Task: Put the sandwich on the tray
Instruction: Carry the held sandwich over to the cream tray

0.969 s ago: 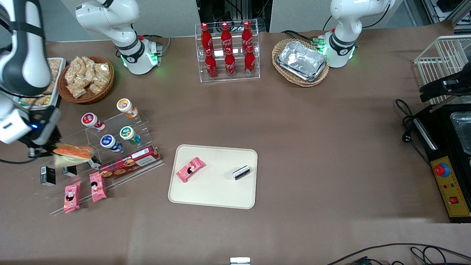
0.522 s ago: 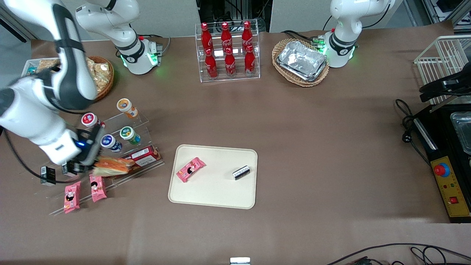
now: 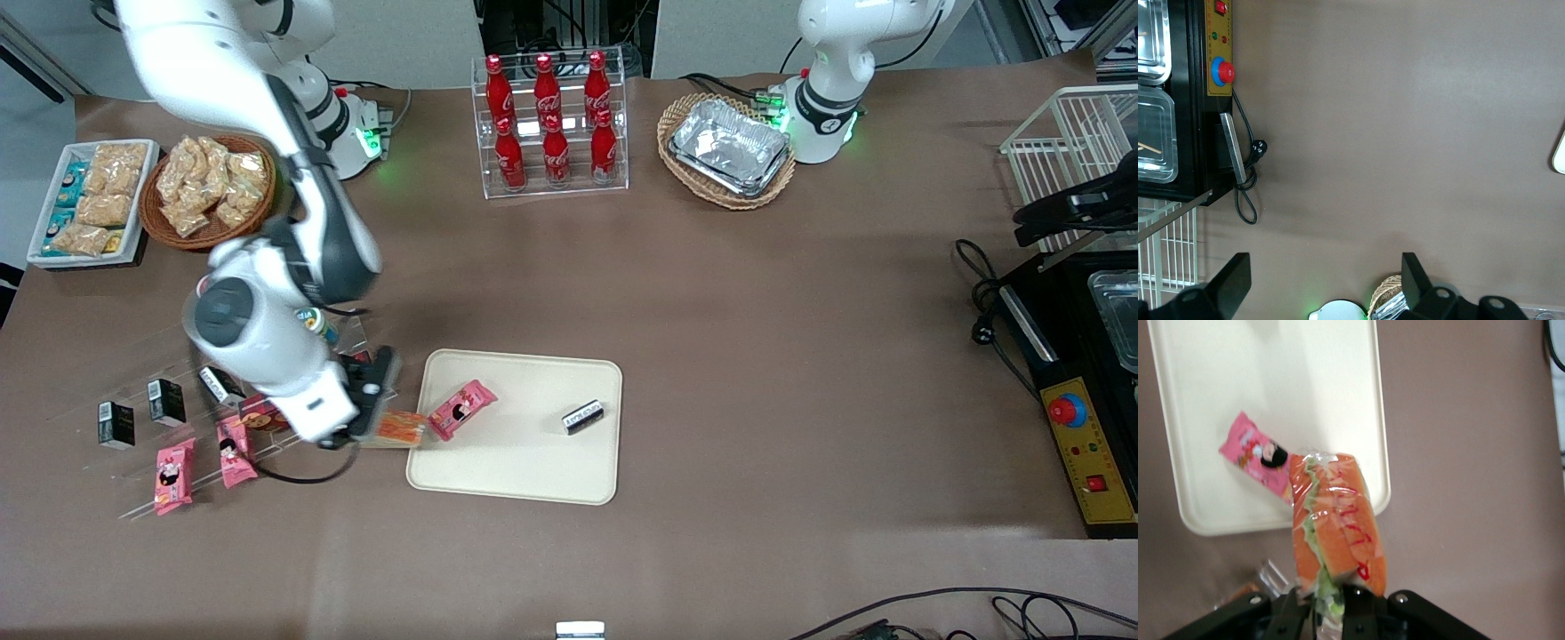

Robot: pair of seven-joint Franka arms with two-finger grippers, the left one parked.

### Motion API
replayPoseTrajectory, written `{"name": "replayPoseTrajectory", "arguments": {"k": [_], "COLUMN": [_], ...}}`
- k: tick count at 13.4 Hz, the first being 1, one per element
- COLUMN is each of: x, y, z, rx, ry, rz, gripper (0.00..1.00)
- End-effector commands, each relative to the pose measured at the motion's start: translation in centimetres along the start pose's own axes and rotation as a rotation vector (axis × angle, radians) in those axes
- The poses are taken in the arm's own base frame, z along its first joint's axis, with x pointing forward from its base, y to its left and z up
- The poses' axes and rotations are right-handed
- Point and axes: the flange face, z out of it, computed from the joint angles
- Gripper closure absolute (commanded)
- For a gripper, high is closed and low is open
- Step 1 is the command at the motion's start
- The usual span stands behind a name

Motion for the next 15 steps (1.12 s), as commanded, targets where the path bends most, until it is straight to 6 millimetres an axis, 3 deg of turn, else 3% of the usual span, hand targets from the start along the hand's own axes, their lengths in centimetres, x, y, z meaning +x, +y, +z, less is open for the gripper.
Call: {"name": "replayPoseTrajectory", "arguments": {"k": [1, 3, 6, 10, 15], "x": [7.4, 11.1, 14.9, 17.4, 18.0], "y": [-1.2, -2.9, -4.6, -5.5, -5.5], "z": [3.6, 5.6, 8.3, 10.9, 13.5], "rx": [-0.031, -0.046, -0.069, -0.094, -0.132], "ry": [-0.062, -0.072, -0.065, -0.055, -0.021], "rz": [0.048, 0.086, 0.096, 0.154, 0.197], "gripper": [0.95, 0.95, 0.95, 0.95, 0.95]}}
